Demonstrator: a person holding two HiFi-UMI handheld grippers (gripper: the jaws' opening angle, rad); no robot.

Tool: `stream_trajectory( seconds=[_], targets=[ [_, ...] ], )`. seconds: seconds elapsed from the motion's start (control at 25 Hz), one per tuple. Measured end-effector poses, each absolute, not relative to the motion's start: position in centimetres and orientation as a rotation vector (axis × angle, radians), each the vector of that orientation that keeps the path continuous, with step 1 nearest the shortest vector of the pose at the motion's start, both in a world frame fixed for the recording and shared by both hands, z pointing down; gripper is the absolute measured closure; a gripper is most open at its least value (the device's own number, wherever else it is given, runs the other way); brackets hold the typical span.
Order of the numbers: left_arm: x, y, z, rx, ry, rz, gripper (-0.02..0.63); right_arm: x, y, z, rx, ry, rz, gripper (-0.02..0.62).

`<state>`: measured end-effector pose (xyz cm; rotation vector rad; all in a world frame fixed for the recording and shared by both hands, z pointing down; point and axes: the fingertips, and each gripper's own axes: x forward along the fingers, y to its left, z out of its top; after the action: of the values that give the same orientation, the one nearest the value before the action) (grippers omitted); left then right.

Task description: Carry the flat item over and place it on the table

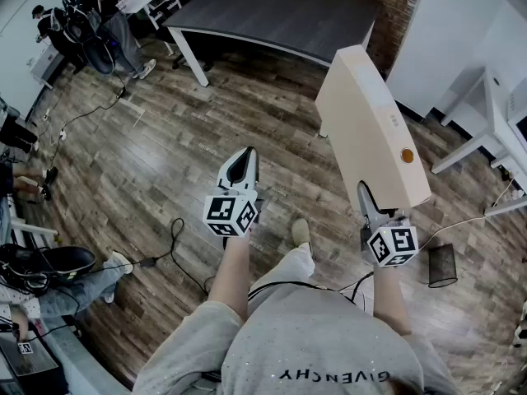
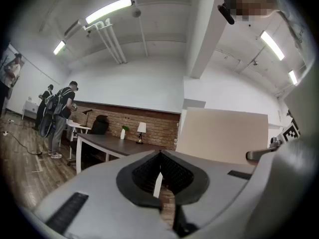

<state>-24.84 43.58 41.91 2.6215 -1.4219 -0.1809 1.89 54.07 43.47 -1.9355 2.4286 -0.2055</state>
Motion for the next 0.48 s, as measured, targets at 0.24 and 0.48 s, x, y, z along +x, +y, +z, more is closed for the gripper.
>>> stream_trajectory(
  seconds=[0.24, 0.48],
  targets=[
    [-21.7, 38.0, 41.5, 2.649, -1.392, -0.167, 0.607, 4.2, 48.9, 43.4, -1.952, 2.417, -0.210, 0.330],
    [-20.9, 32.8, 41.5, 2.646, -1.413, -0.137, 0.607, 4.9, 43.7, 43.7, -1.969, 2.418, -0.237, 0.330]
  ],
)
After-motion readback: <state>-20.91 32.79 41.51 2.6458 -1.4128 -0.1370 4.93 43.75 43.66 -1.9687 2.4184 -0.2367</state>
